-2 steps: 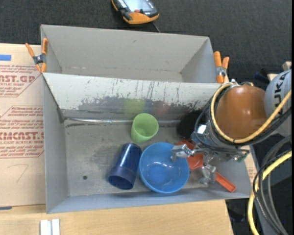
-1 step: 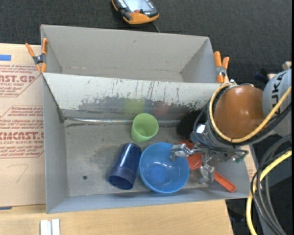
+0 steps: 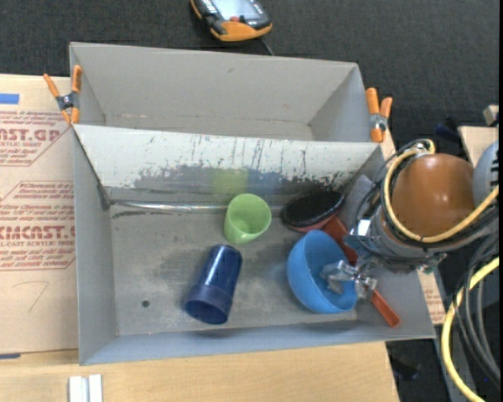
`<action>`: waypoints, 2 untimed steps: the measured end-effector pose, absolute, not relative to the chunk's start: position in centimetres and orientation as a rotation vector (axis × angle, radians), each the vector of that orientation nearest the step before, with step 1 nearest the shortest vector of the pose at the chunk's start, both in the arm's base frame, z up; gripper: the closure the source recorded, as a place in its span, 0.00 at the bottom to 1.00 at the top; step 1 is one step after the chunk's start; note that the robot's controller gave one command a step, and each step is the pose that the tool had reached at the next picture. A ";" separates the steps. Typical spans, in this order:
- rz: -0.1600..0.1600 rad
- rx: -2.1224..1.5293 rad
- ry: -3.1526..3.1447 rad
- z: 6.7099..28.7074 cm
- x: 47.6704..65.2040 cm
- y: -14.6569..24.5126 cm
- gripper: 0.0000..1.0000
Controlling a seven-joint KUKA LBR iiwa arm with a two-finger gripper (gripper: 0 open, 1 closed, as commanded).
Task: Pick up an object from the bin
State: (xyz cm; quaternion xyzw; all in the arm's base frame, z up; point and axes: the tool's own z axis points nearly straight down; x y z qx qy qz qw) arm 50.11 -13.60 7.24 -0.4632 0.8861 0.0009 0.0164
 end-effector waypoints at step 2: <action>0.009 -1.460 2.748 16.9 48.7 -14.7 1.00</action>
Offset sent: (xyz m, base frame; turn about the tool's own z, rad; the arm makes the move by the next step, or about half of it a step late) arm -0.0154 -0.0147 0.1199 -0.0167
